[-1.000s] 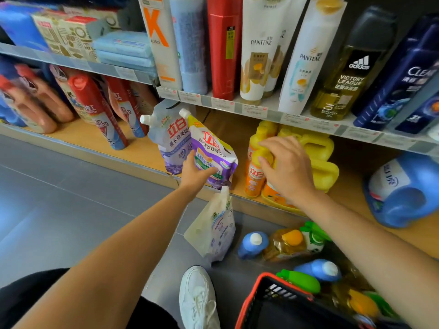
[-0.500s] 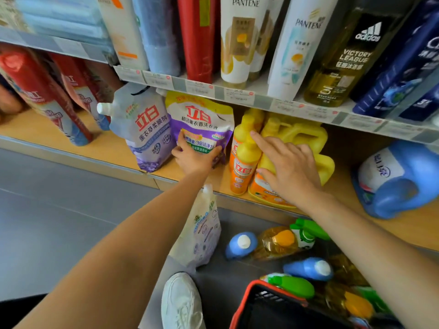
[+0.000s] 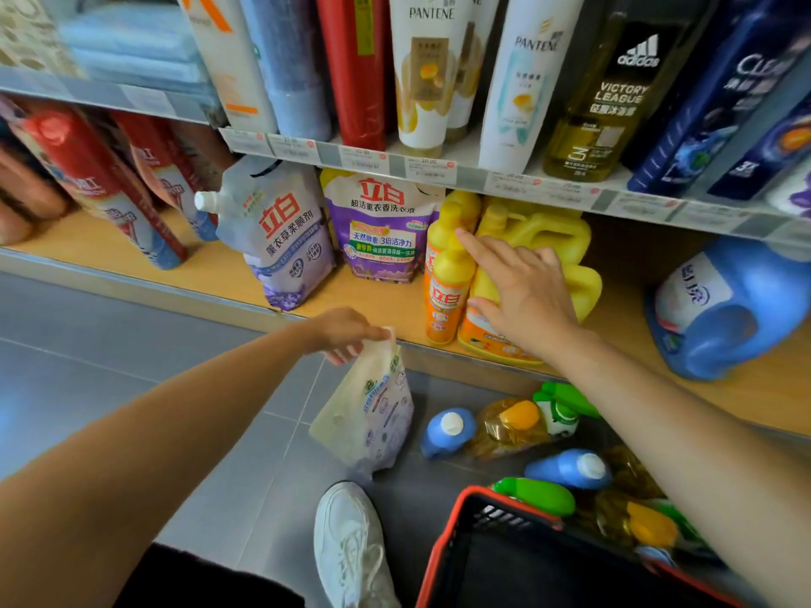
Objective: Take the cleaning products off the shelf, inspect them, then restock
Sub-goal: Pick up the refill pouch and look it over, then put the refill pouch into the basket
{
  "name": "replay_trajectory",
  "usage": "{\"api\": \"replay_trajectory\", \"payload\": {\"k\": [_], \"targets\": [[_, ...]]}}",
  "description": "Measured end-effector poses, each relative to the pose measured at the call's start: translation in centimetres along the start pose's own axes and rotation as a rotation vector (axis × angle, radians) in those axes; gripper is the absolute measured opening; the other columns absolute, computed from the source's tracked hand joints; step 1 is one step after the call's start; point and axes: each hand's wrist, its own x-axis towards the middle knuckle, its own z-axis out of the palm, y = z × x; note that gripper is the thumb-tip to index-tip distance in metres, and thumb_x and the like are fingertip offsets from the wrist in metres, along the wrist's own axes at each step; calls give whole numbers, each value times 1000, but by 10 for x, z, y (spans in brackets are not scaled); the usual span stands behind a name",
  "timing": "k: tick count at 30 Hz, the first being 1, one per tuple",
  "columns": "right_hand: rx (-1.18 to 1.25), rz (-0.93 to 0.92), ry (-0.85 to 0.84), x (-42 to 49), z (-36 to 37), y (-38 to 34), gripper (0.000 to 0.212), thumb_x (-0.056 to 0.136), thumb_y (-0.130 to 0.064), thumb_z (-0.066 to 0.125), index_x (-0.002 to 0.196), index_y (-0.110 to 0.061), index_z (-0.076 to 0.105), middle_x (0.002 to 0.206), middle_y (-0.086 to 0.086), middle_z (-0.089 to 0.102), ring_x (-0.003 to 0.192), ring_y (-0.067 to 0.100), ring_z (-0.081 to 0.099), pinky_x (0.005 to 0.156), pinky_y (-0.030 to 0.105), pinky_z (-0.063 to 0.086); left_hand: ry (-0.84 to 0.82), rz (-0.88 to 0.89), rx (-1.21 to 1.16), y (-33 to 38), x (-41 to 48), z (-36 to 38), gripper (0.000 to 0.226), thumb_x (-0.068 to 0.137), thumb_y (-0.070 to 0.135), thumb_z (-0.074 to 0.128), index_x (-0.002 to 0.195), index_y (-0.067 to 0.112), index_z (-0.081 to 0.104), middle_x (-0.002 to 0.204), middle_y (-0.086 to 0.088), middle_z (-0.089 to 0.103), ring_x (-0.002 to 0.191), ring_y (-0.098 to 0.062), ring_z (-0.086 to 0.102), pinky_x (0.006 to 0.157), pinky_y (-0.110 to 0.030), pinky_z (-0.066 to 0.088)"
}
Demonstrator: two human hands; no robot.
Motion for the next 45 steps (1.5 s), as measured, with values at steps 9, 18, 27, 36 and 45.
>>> {"api": "replay_trajectory", "payload": {"k": [9, 18, 27, 36, 45], "targets": [[296, -63, 235, -54, 9, -49, 61, 73, -38, 79, 130, -22, 64, 140, 4, 55, 126, 32, 44, 97, 47, 34, -26, -39, 57, 8, -43, 27, 23, 94, 21, 71, 81, 2, 69, 71, -10, 75, 54, -18, 72, 45, -25, 54], [702, 208, -383, -135, 33, -131, 90, 61, -81, 71, 132, -28, 57, 125, -11, 60, 113, 14, 57, 91, 34, 50, 236, -111, -299, 30, -88, 21, 33, 94, 11, 65, 63, -2, 63, 45, -11, 61, 30, -15, 51, 34, -19, 40], [713, 241, 173, -48, -30, -115, 30, 98, -31, 59, 79, -8, 67, 78, 12, 73, 56, 17, 51, 45, 7, 30, 489, 135, -743, 76, -131, -47, 26, 96, 18, 67, 74, 5, 63, 49, -4, 65, 36, -11, 56, 37, -17, 43], [580, 281, -7, 67, -68, -85, 50, 101, -27, 58, 54, -20, 41, 65, -1, 51, 70, 22, 48, 64, 27, 29, 570, 309, -935, 88, -110, -101, 27, 101, 17, 58, 75, 8, 61, 51, 0, 65, 44, -12, 65, 40, -18, 45], [231, 86, -212, 68, -31, -81, 24, 96, -24, 67, 114, -9, 66, 120, 15, 68, 110, 33, 62, 87, 40, 56, 415, 273, -961, 44, -80, -66, 28, 103, 34, 55, 91, 12, 67, 73, 0, 74, 70, -12, 72, 58, -23, 57]]}}
